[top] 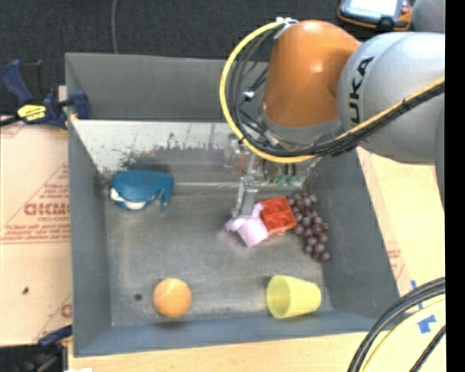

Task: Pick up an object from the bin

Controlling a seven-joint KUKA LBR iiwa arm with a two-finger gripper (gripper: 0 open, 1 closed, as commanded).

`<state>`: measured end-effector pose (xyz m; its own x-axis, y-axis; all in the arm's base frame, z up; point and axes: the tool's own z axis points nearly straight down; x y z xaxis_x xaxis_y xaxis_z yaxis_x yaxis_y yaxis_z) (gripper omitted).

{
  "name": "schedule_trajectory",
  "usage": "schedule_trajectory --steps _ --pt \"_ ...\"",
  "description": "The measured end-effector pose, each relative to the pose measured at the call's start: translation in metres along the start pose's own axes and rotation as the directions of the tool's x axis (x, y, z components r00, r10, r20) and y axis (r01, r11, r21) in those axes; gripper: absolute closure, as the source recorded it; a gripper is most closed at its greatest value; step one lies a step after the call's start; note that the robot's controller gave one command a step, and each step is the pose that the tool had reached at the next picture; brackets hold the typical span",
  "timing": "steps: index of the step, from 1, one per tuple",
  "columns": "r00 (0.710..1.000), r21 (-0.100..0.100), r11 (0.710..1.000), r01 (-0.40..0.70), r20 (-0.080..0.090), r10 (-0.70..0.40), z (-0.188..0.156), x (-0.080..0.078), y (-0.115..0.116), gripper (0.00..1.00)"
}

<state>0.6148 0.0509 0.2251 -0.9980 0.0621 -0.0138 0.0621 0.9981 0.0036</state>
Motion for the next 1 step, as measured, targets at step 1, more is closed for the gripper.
schedule_trajectory --steps 1 --pt "1.0 0.004 1.0 -0.003 -0.013 0.003 0.086 0.0309 -0.009 0.0"
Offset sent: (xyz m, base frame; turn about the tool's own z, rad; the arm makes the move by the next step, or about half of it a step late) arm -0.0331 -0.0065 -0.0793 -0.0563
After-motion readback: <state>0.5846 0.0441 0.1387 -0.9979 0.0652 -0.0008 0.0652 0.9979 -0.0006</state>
